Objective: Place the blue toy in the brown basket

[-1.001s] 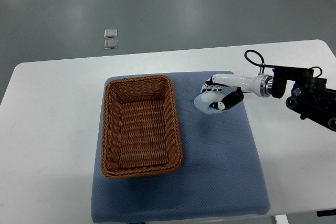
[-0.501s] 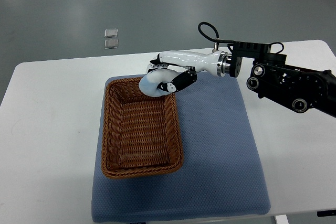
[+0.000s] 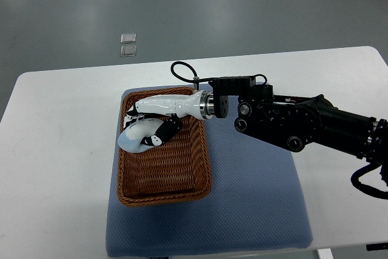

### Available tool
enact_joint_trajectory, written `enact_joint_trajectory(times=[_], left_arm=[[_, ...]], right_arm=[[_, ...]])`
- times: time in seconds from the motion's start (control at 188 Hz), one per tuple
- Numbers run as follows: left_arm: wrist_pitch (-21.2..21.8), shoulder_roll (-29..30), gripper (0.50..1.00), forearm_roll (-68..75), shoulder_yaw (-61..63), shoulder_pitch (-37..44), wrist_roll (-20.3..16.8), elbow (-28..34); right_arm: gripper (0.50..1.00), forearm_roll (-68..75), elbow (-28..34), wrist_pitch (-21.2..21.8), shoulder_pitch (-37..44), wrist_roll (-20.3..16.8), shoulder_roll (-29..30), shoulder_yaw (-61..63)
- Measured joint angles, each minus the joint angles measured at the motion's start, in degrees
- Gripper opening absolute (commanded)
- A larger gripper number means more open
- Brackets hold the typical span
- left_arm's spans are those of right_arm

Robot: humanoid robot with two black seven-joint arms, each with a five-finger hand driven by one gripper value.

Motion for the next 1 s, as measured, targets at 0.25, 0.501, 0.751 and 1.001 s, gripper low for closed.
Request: enact_joint_trajectory(times=[0.25,0.501,0.751,1.001], left_arm=[[0.0,0.0,1.0,0.0,0.0,0.0,0.0,0.0],[0.0,0.0,1.0,0.0,0.0,-0.01,0.0,0.0],[0.04,0.0,1.0,0.0,0.0,-0.01,0.0,0.0],[0.04,0.0,1.0,0.0,0.0,0.0,0.0,0.0]], right_arm=[[0.915,1.1,-0.25,0.1,-1.63,-0.02,-0.57,0.85],[0.915,9.03,-0.31,1.29,-3.86,-0.39,-5.32,6.45],[0.915,35.76,-2.08,5.08,-7.98,-11.61,-11.2,16.57],[0.915,52.41,-6.93,4.85,-14.64,-15.17,-11.83,22.97]])
